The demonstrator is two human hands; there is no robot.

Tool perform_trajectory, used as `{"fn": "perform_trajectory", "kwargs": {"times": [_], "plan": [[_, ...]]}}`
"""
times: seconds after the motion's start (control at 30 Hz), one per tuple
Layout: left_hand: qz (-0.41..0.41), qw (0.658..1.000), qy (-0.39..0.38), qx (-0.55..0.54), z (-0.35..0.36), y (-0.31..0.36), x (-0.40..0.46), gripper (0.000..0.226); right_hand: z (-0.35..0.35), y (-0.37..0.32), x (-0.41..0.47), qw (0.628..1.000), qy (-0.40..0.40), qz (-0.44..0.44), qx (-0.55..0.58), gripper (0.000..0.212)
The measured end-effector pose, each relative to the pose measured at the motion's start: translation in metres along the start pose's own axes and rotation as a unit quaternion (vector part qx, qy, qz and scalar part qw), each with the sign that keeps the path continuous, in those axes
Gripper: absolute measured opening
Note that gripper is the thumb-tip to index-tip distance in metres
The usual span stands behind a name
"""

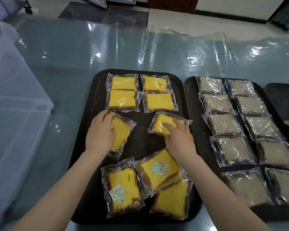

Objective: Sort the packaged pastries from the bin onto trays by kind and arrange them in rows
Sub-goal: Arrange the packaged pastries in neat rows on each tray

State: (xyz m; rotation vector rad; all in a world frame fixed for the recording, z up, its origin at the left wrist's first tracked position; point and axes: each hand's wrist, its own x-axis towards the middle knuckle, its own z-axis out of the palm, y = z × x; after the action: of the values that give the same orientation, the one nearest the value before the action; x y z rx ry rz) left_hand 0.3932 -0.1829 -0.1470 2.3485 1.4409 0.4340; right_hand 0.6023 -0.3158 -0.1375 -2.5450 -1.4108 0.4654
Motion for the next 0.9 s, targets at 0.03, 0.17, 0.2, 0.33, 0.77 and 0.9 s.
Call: {"fn": "perform_trajectory", "kwargs": {"times": [0.03, 0.17, 0.2, 0.33, 0.77, 0.9], "plan": [[0.003, 1.000, -0.006, 0.019, 0.007, 0.005, -0.007, 0.058, 0.008, -0.001, -0.003, 0.999, -0.032, 0.000, 0.003, 0.049], [-0.007, 0.984, -0.138, 0.109, 0.044, 0.015, -0.034, 0.070, 0.029, 0.005, -0.006, 0.997, -0.063, -0.029, -0.043, 0.052], [0.002, 0.982, -0.148, 0.119, 0.048, 0.013, -0.036, 0.069, 0.029, 0.008, -0.006, 0.997, -0.062, -0.041, -0.029, 0.050], [0.143, 0.977, -0.139, 0.071, 0.048, -0.008, -0.023, 0.057, 0.028, 0.018, -0.007, 0.993, -0.059, -0.096, 0.029, 0.041], [0.127, 0.989, -0.073, 0.006, 0.047, 0.004, 0.017, 0.060, 0.016, 0.005, 0.049, 0.995, 0.053, -0.081, -0.009, 0.054], [0.062, 0.988, -0.108, 0.086, 0.058, 0.012, 0.059, 0.063, 0.021, 0.006, 0.097, 0.995, 0.013, -0.089, -0.051, 0.056]]}}
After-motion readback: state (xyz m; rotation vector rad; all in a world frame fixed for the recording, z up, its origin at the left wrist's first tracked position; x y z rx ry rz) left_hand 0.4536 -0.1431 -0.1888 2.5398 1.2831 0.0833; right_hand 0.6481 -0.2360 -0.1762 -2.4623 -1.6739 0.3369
